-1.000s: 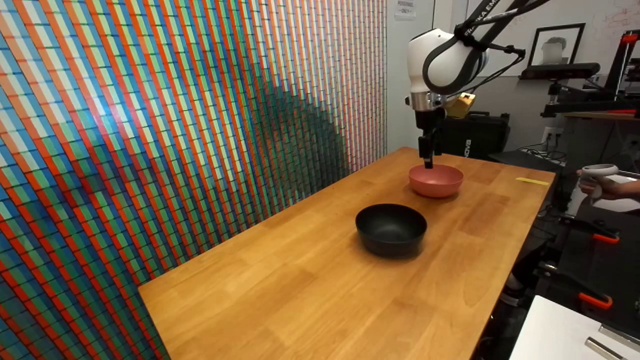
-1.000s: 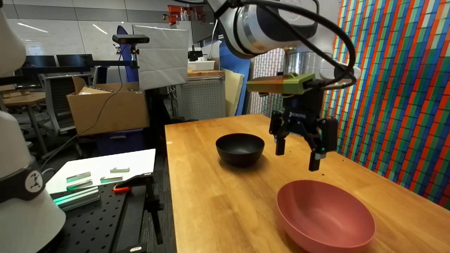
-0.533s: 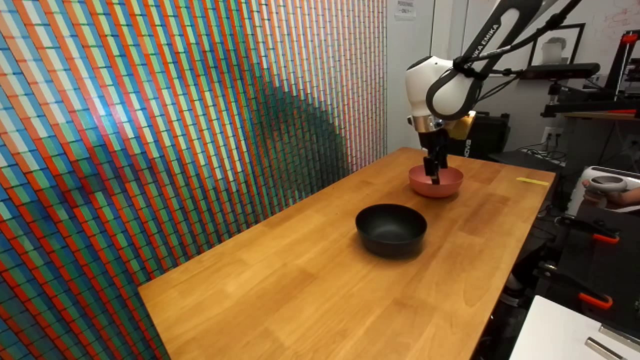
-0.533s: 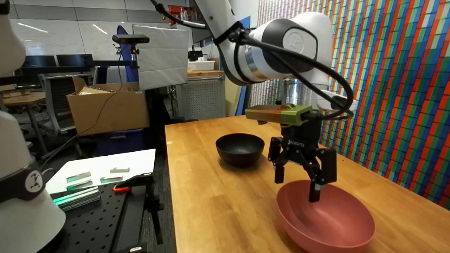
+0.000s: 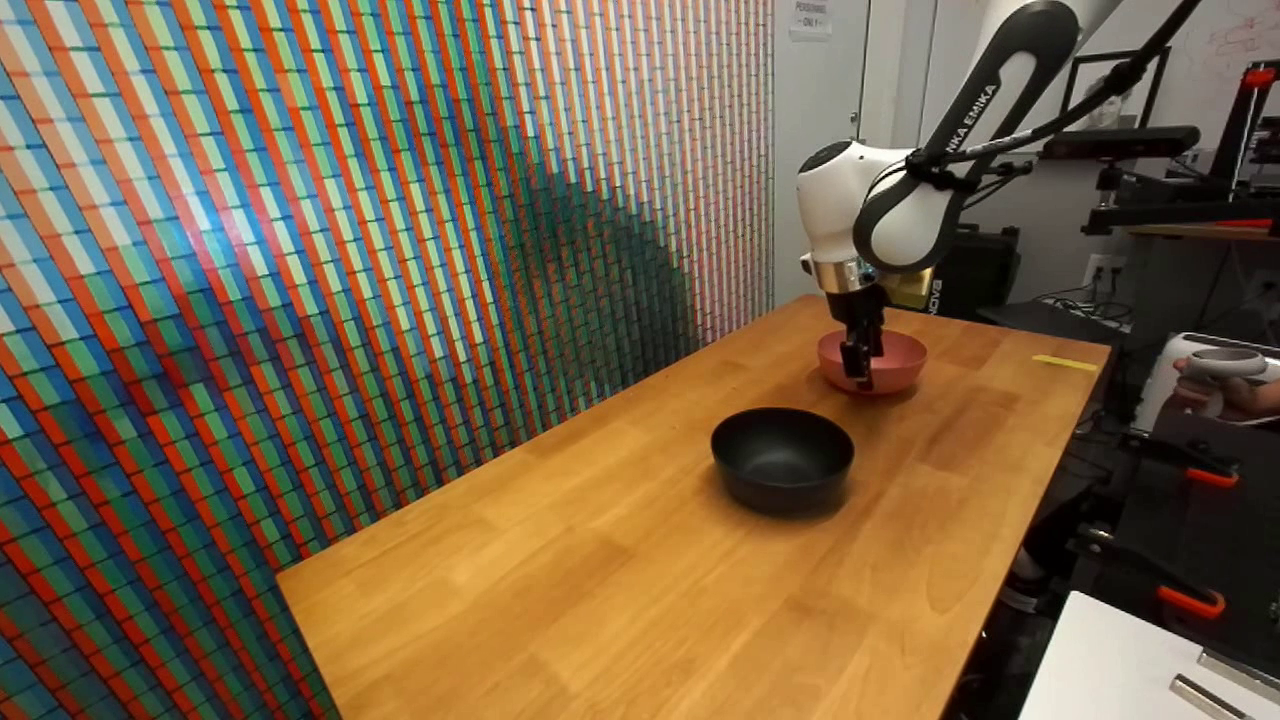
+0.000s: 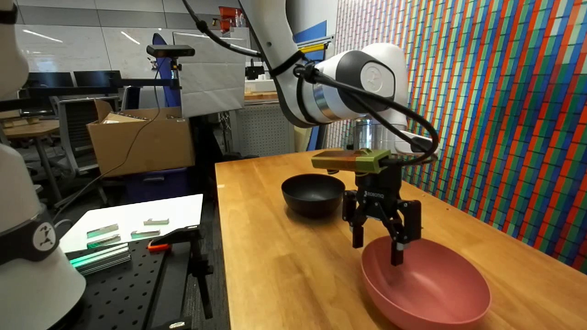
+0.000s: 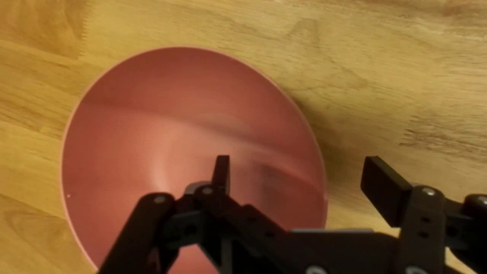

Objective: Put the pink bowl on top of the black bowl

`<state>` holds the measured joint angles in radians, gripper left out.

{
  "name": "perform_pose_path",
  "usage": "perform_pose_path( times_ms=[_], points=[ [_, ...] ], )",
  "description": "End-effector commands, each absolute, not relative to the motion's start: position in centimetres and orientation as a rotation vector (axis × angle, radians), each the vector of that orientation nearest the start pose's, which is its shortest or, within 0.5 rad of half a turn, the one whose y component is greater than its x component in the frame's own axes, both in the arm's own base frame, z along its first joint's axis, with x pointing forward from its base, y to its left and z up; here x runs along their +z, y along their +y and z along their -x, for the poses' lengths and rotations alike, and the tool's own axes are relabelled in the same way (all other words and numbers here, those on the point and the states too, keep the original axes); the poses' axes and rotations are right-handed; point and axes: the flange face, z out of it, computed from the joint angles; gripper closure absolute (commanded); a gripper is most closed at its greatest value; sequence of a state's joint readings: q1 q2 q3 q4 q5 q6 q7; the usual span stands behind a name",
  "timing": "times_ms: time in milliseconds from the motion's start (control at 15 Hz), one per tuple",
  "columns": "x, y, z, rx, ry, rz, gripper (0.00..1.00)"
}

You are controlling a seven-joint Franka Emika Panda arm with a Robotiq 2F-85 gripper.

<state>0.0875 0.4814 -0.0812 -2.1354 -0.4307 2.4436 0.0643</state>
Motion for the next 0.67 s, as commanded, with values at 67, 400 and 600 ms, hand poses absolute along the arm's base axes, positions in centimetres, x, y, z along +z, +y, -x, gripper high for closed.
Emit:
perform_pose_path(
  times_ms=[67, 400, 600],
  points=[
    [16.71, 1.7, -55.15, 0.238, -0.522, 3.383, 0.49],
    [16.89, 1.51, -55.24, 0.238, -0.515, 3.38, 0.87],
    [17.12, 1.33, -55.27, 0.25, -0.504, 3.369, 0.97]
  ],
)
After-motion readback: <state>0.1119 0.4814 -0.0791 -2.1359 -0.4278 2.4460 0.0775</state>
